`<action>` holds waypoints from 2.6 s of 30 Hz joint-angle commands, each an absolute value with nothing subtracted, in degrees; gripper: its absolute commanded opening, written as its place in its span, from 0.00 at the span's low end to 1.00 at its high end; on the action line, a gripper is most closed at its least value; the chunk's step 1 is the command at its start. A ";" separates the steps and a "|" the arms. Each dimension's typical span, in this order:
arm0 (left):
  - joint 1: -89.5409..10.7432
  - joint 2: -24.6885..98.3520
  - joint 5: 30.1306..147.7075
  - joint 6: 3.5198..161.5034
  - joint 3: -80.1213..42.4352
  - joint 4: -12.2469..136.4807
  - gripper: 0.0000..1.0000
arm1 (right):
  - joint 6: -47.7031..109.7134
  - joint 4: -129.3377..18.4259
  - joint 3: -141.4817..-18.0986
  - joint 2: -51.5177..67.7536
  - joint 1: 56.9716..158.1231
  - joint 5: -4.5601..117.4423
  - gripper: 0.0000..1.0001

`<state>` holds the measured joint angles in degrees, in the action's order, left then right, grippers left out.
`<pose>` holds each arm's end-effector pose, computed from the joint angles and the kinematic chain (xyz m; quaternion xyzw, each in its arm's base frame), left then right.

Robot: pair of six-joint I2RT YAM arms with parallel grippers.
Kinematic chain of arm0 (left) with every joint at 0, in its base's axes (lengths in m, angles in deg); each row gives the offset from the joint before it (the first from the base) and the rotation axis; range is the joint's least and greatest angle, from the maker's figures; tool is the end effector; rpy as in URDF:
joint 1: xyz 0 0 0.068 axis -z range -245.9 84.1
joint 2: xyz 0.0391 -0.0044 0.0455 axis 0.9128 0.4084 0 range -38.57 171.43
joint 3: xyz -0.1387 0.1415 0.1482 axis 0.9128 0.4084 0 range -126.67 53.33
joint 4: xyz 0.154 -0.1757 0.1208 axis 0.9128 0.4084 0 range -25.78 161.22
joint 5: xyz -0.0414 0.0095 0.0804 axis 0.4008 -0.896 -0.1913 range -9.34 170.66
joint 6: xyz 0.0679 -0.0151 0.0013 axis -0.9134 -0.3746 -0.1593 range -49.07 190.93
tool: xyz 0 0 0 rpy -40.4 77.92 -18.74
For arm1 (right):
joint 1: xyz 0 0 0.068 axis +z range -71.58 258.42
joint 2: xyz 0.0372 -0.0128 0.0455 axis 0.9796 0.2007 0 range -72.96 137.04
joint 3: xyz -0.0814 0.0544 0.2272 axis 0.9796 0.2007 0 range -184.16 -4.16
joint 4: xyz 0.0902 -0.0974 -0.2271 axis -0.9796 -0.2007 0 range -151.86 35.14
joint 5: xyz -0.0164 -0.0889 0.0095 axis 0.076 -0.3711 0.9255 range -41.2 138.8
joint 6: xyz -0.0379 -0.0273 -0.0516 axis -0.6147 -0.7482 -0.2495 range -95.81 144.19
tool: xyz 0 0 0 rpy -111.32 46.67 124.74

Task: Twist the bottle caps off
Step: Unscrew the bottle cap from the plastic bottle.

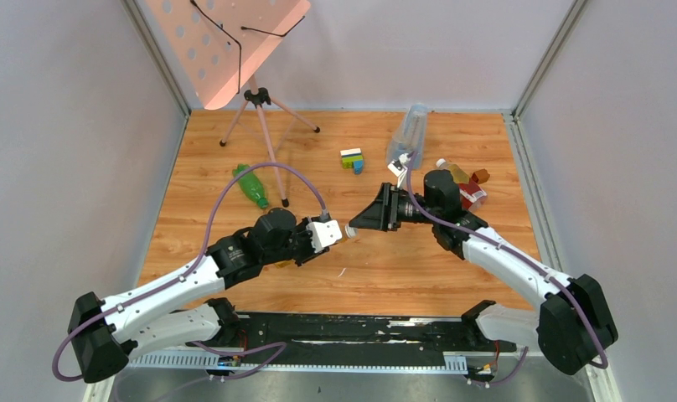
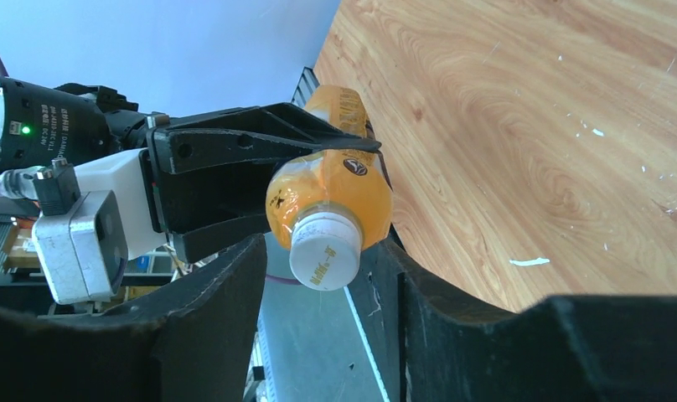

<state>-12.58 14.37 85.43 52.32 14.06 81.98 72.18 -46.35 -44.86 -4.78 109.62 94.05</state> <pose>0.1407 -0.1968 0.2351 0.5282 0.6934 -0.1805 0.4556 0.2238 0.1824 0.2366 -0.1114 0.7759 0.5830 0.2136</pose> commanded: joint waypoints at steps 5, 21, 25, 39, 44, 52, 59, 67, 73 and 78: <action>-12.15 14.42 84.06 51.43 13.22 80.56 0.00 | 72.77 -45.19 -46.88 -3.36 109.85 96.80 0.48; -12.14 14.59 87.94 53.00 12.76 80.52 0.00 | 59.81 -48.66 -47.92 -3.07 111.01 97.43 0.09; -12.16 13.64 92.51 54.58 12.02 80.72 0.00 | 51.73 -44.61 -45.31 -5.54 111.59 98.03 0.05; -12.31 13.03 108.32 55.72 10.30 82.81 0.03 | 1.63 -45.71 -35.72 -18.88 117.53 103.18 0.00; -12.29 14.49 109.82 55.47 9.65 83.82 0.04 | -8.38 -46.89 -33.92 -22.60 117.66 99.82 0.00; -12.31 15.46 110.61 55.21 9.09 84.76 0.04 | -12.16 -46.82 -32.10 -25.62 117.79 100.21 0.12; -12.35 15.57 109.98 54.13 9.16 84.90 0.04 | -6.63 -42.44 -30.19 -28.89 117.80 99.07 0.49; -12.31 15.43 103.61 53.77 9.96 84.35 0.03 | 1.26 -41.85 -30.05 -33.60 117.80 95.55 0.61; -12.24 13.75 90.98 54.53 12.86 79.08 0.04 | 23.49 -39.29 -30.92 -33.18 117.80 87.07 0.86; -11.93 12.43 86.44 52.97 14.99 75.73 0.03 | 48.72 -54.00 -42.21 -25.21 117.60 71.19 0.80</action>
